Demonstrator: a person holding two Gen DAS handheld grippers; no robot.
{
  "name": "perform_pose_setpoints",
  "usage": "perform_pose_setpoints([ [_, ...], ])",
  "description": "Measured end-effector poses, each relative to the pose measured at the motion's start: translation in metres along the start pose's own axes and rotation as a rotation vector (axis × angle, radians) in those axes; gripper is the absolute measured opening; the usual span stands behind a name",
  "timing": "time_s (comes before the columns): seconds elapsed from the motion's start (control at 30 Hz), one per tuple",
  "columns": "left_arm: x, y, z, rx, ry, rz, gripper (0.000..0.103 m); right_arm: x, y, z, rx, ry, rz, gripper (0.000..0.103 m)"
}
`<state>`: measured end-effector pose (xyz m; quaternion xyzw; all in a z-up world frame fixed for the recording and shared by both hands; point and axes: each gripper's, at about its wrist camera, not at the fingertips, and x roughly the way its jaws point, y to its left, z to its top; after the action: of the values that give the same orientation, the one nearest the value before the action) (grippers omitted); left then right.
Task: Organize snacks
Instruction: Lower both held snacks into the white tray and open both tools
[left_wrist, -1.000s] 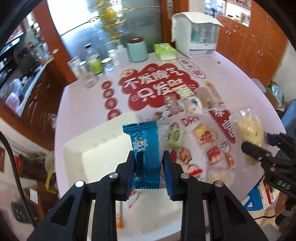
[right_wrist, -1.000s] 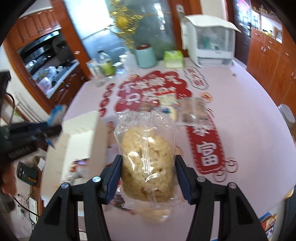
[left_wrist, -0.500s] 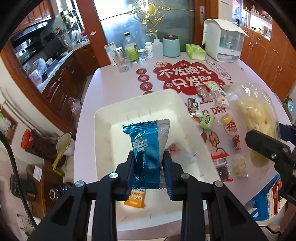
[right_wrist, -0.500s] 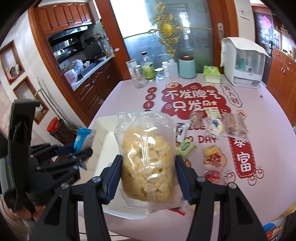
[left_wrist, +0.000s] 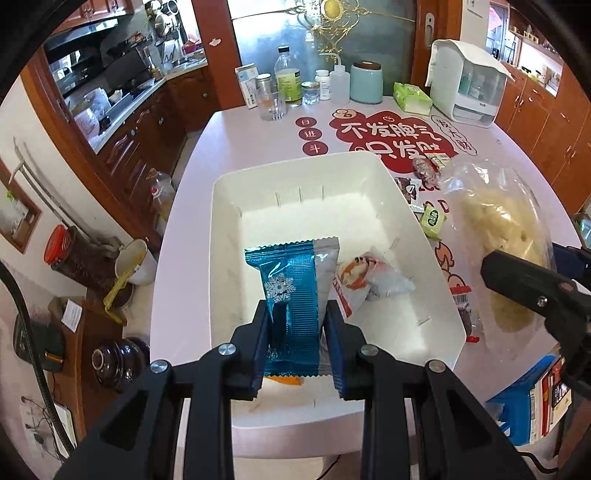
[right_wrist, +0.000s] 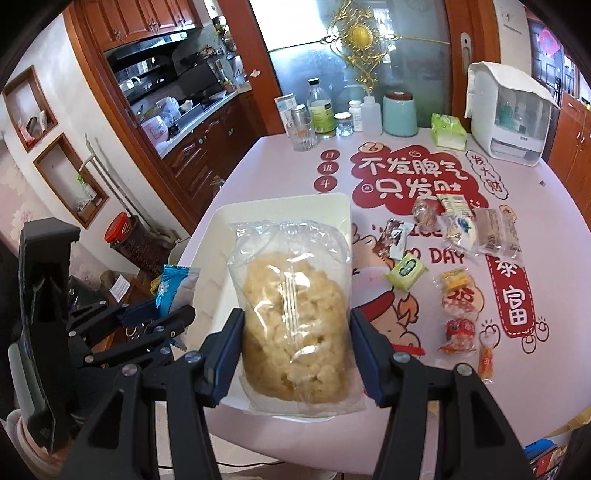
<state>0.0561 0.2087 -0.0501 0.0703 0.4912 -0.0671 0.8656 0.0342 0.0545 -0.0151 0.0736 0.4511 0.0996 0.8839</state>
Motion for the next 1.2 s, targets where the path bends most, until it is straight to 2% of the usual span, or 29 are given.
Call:
perform_pose_setpoints([
  [0.27,-0.005,0.008,0.005,-0.036,-0.049,0.001,0.029,0.009,0.017,-0.001,-0.022,0.02,0.0,0.057],
  [0.3,-0.005,0.008,0.007,-0.044,-0.053,0.001,0.038,0.011,0.017,0.0,-0.022,0.02,-0.001,0.057],
  [0.33,-0.005,0.01,0.007,-0.052,-0.056,0.005,0.06,0.012,0.018,0.0,-0.022,0.022,-0.002,0.057],
  [0.4,-0.007,0.016,0.008,-0.072,-0.079,0.029,0.084,0.014,0.02,-0.001,-0.03,0.027,-0.02,0.058],
  [0.43,-0.009,0.018,0.008,-0.076,-0.094,0.034,0.087,0.013,0.022,-0.002,-0.035,0.025,-0.027,0.059],
  [0.6,-0.009,0.018,0.007,-0.05,-0.113,0.057,0.088,0.004,0.022,-0.006,-0.03,-0.009,-0.047,0.065],
  [0.9,-0.016,0.003,-0.003,0.002,-0.132,0.032,0.088,-0.004,0.012,-0.011,0.021,-0.024,-0.069,0.065],
  [1.2,-0.02,-0.006,-0.008,-0.008,-0.131,0.002,0.088,-0.011,0.012,-0.017,0.015,-0.034,-0.111,0.065],
])
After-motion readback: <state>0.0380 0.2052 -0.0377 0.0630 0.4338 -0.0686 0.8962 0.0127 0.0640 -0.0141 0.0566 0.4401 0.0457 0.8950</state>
